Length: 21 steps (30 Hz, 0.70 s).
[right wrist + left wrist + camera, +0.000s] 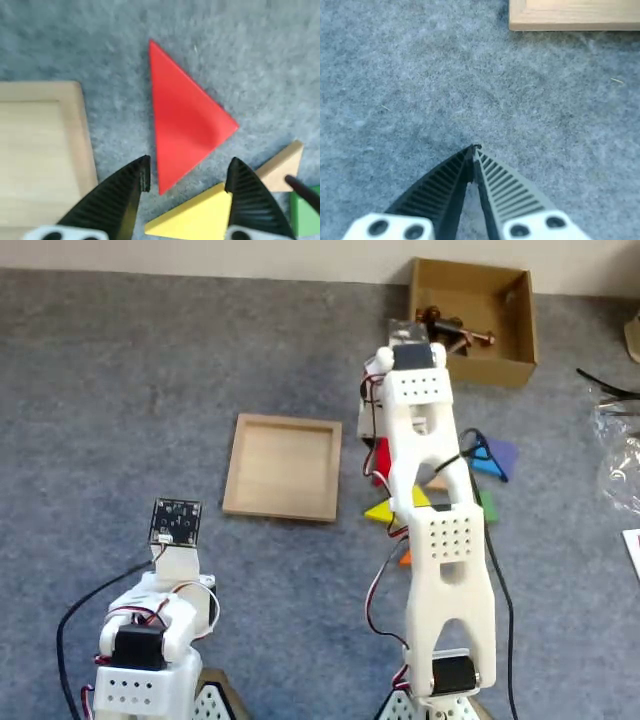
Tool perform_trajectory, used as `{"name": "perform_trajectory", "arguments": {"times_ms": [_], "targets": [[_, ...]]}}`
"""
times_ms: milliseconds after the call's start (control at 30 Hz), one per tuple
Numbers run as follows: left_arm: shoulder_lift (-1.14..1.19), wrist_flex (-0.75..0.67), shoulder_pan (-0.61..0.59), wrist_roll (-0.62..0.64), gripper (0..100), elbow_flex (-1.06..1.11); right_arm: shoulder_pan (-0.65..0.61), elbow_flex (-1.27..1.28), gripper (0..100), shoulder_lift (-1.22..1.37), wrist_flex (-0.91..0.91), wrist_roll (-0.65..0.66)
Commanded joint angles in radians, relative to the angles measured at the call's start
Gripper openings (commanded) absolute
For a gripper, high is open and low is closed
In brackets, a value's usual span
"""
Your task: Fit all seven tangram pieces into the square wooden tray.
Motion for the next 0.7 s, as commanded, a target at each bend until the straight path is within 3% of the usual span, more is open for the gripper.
{"name": "perform_trajectory", "arguments": {"times_ms": [0, 667], "targets": [[-0.007, -0.003, 0.018, 0.006, 1, 0.019, 0.01, -0.07, 30.0, -0.03, 0.001, -0.005], [-0.007, -0.003, 0.018, 0.006, 1, 0.019, 0.021, -0.079, 31.6, 0.074, -0.074, 0.032]]}}
